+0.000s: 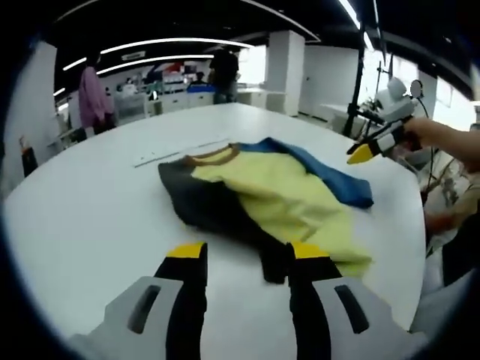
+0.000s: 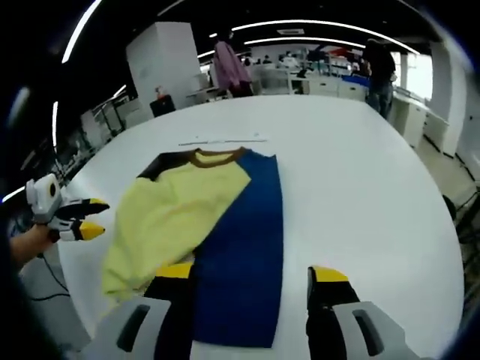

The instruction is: Fold the garment on the visible template until the final outline fits inside the template.

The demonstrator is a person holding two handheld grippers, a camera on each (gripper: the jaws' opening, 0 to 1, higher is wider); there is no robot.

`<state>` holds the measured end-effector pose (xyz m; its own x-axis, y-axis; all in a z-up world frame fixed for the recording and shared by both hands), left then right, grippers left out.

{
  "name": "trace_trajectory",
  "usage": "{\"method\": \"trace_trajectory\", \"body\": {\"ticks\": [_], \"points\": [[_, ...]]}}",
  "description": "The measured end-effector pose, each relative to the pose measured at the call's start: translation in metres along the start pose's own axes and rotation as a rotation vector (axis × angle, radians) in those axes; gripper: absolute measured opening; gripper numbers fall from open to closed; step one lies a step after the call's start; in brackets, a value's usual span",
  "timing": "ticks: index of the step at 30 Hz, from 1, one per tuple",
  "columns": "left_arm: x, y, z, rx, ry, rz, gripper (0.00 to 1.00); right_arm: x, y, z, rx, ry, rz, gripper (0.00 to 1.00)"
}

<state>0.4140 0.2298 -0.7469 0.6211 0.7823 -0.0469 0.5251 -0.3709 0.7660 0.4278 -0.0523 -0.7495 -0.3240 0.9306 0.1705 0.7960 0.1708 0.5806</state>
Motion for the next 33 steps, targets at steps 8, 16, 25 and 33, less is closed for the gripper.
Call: {"method": "trace_trajectory", "body": {"ticks": [8,16,25,33], "points": [[-0.023,-0.021,0.006,0.072,-0.035,0.090,0.31,0.001,-0.027,-0.003,0.028,-0.020,0.042,0.52],[-0.027,-0.030,0.014,0.097,-0.008,0.118,0.26,0.000,-0.046,0.001,0.042,-0.060,0.054,0.46],[-0.029,-0.035,0.024,0.116,0.031,0.137,0.21,-0.002,-0.060,0.000,0.047,-0.125,0.128,0.40],[-0.034,-0.031,0.031,0.113,0.066,0.210,0.16,-0.003,-0.064,0.002,0.054,-0.175,0.155,0.35]]}}
Point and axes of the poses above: the point that each gripper's makers call its tool centre point, and the gripper's own axes: z roughly forward along the fingers, x roughly to its left, y roughly out of its top, the point moved 1 cm from there along -z, roughly backward along the fingers, and after that the axes turned 8 degrees about x, right-handed, at the moved point
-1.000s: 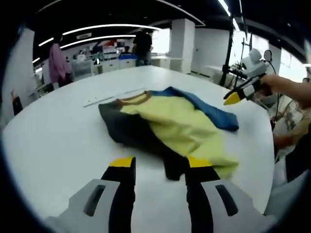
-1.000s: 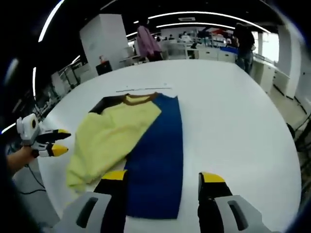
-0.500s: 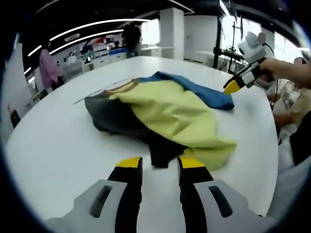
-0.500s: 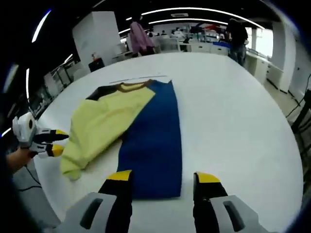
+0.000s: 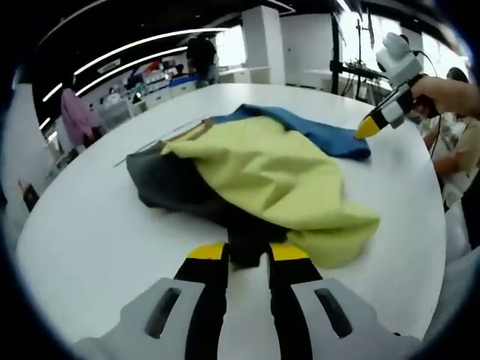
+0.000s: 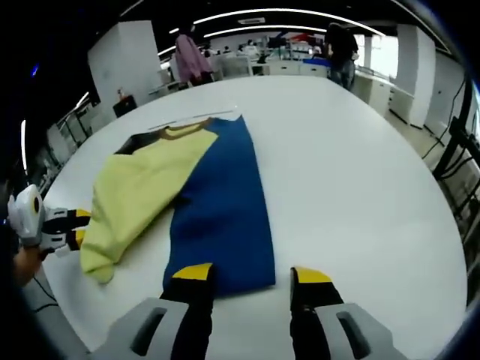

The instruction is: Fold the garment on the visible template until the final outline fits inside the template.

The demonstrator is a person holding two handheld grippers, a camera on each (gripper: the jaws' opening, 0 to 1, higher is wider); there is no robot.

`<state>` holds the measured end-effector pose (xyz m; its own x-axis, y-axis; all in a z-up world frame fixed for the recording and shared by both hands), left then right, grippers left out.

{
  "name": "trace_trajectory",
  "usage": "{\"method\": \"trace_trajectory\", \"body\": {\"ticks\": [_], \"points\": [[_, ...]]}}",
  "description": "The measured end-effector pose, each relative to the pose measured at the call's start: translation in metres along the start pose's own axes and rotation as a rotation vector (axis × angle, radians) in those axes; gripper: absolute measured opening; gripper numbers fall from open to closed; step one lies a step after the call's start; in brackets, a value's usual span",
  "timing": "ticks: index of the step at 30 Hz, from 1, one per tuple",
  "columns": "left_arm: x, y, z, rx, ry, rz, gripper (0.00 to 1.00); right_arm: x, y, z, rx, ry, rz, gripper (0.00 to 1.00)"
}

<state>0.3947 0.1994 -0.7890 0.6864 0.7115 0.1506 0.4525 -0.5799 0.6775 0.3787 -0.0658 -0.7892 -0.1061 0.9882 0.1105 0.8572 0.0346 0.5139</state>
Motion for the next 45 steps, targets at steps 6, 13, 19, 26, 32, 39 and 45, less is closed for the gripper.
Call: {"method": "trace_trajectory", "body": {"ticks": [6,13,19,26,32,39,45], "points": [[-0.004,-0.001,-0.001,-0.001,-0.010,0.014,0.18,0.000,-0.002,0.001,0.003,-0.025,0.018,0.31],[-0.006,-0.001,-0.002,-0.003,-0.027,0.026,0.16,-0.001,-0.004,0.002,0.009,-0.053,0.049,0.23],[-0.003,0.001,0.001,0.001,-0.001,0.020,0.08,0.000,-0.003,0.005,0.002,-0.076,0.032,0.20],[-0.002,0.001,0.001,-0.001,0.023,0.020,0.02,0.006,0.001,0.009,-0.013,-0.045,0.075,0.06],[0.000,0.003,-0.005,-0.022,-0.009,-0.113,0.01,0.003,0.004,0.007,-0.019,-0.027,0.059,0.00],[0.005,0.010,-0.024,-0.064,-0.040,-0.255,0.00,-0.004,0.017,-0.007,-0.072,-0.012,0.024,0.00],[0.006,0.012,-0.042,-0.097,-0.053,-0.332,0.00,-0.013,0.023,-0.015,-0.099,-0.028,-0.046,0.00]]}}
Point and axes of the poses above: the point that each gripper's makers call its tool centre point, and the gripper's own axes: z roughly forward along the fingers, x roughly to its left, y roughly out of its top, the point moved 1 cm from there along -z, roughly backward along the fingers, and after that the axes turned 8 degrees about x, right-handed, at the moved point
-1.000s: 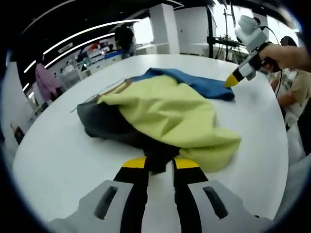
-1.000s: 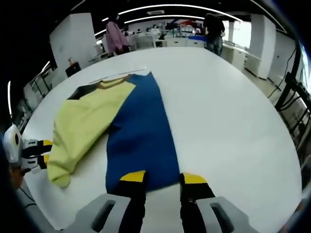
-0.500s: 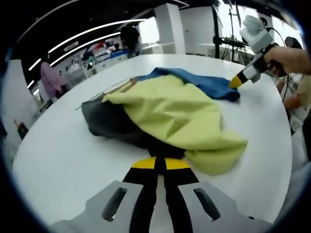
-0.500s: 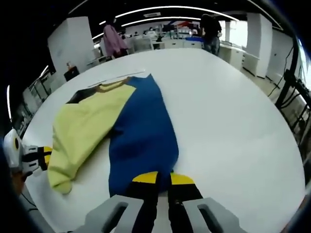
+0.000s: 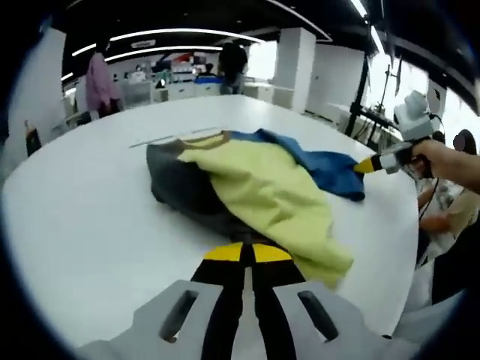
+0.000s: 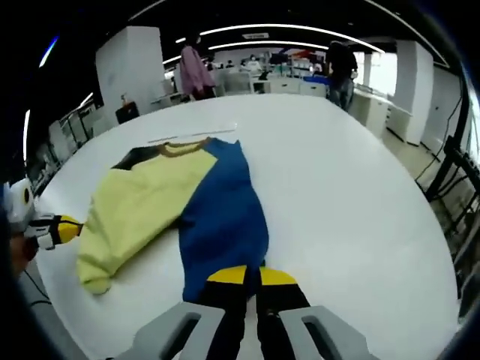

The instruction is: Fold the garment on the visible template until the final outline fits inside the template.

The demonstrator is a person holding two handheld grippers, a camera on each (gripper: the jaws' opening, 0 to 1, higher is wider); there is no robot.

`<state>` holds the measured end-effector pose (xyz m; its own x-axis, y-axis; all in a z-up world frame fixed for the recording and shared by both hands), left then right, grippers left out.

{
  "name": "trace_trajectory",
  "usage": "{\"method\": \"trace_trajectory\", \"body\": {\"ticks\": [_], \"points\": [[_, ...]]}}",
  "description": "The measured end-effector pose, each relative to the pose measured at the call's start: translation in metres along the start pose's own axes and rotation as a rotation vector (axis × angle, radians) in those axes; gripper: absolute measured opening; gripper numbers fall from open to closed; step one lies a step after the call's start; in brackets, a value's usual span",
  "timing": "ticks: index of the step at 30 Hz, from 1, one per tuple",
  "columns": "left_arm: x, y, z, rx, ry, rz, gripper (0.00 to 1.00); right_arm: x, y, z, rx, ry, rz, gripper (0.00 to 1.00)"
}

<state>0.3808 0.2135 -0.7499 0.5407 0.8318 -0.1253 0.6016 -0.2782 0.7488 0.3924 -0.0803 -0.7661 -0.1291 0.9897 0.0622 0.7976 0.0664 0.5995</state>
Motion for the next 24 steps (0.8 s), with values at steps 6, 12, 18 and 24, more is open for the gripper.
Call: {"method": "trace_trajectory", "body": {"ticks": [6,12,18,24], "points": [[0.007,0.004,-0.013,-0.021,-0.011,-0.051,0.00,-0.020,0.009,-0.004,-0.020,-0.021,0.009,0.00],[0.023,0.016,-0.029,-0.075,-0.024,-0.216,0.00,-0.037,0.021,-0.007,-0.039,-0.012,0.054,0.00],[0.044,0.015,-0.049,-0.102,0.023,-0.313,0.00,-0.057,0.023,-0.009,-0.029,-0.028,0.063,0.00],[0.067,0.011,-0.068,-0.146,0.071,-0.424,0.00,-0.068,0.024,-0.010,-0.015,-0.033,0.024,0.00]]}}
Point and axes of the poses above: the point that each gripper's makers call its tool centre point, and the gripper's own axes: z roughly forward along the fingers, x roughly to its left, y roughly out of its top, the point moved 1 cm from there along -z, roughly backward along the fingers, and after that the axes turned 8 degrees about x, right-handed, at the moved point
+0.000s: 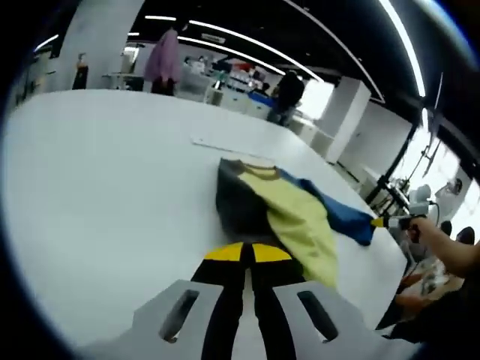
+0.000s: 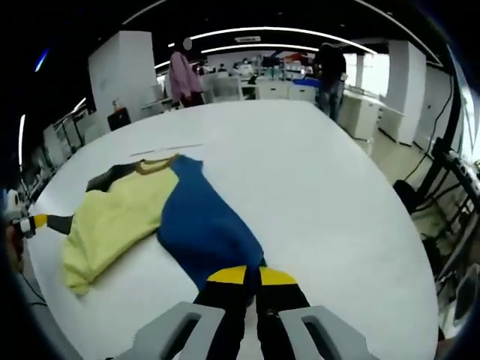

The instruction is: Fold the garment on the visible template until the final outline fits inside the template.

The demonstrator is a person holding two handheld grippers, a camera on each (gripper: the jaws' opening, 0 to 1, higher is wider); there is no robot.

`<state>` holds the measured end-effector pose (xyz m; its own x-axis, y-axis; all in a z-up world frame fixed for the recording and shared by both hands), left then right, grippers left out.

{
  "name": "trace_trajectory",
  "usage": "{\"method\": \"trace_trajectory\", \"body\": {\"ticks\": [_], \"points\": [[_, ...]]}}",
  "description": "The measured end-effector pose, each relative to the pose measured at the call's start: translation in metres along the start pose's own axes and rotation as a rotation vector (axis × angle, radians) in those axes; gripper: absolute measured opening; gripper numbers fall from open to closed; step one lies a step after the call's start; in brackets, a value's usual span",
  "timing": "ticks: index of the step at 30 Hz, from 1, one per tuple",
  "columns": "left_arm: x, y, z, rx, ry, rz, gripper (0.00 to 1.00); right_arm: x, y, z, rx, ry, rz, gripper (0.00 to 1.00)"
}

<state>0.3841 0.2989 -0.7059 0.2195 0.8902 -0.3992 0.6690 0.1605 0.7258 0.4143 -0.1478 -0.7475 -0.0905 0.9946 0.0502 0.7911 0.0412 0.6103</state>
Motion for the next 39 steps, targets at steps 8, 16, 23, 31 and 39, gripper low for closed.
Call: {"method": "trace_trajectory", "body": {"ticks": [8,16,23,31,39], "points": [[0.040,0.006,-0.022,-0.048,0.101,-0.085,0.00,-0.026,0.009,-0.003,-0.001,-0.036,0.002,0.00],[0.073,-0.001,-0.034,-0.057,0.174,-0.161,0.00,-0.043,0.010,0.000,0.011,-0.066,0.006,0.00],[0.102,0.002,-0.042,-0.060,0.252,-0.175,0.00,-0.064,0.012,0.005,0.027,-0.099,0.006,0.00],[0.136,0.007,-0.040,-0.052,0.308,-0.189,0.00,-0.084,0.019,0.015,0.024,-0.124,0.021,0.00],[0.158,0.009,-0.039,-0.012,0.370,-0.154,0.00,-0.098,0.020,0.024,0.054,-0.144,0.023,0.00]]}}
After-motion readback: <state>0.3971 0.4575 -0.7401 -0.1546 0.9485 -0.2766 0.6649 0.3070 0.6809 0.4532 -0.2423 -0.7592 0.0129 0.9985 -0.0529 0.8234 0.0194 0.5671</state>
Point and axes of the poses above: the point that each gripper's makers call its tool centre point, and the gripper's own axes: z roughly forward along the fingers, x roughly to its left, y roughly out of its top, the point moved 1 cm from there along -z, roughly backward along the fingers, and after that the axes turned 8 degrees about x, right-handed, at the moved point
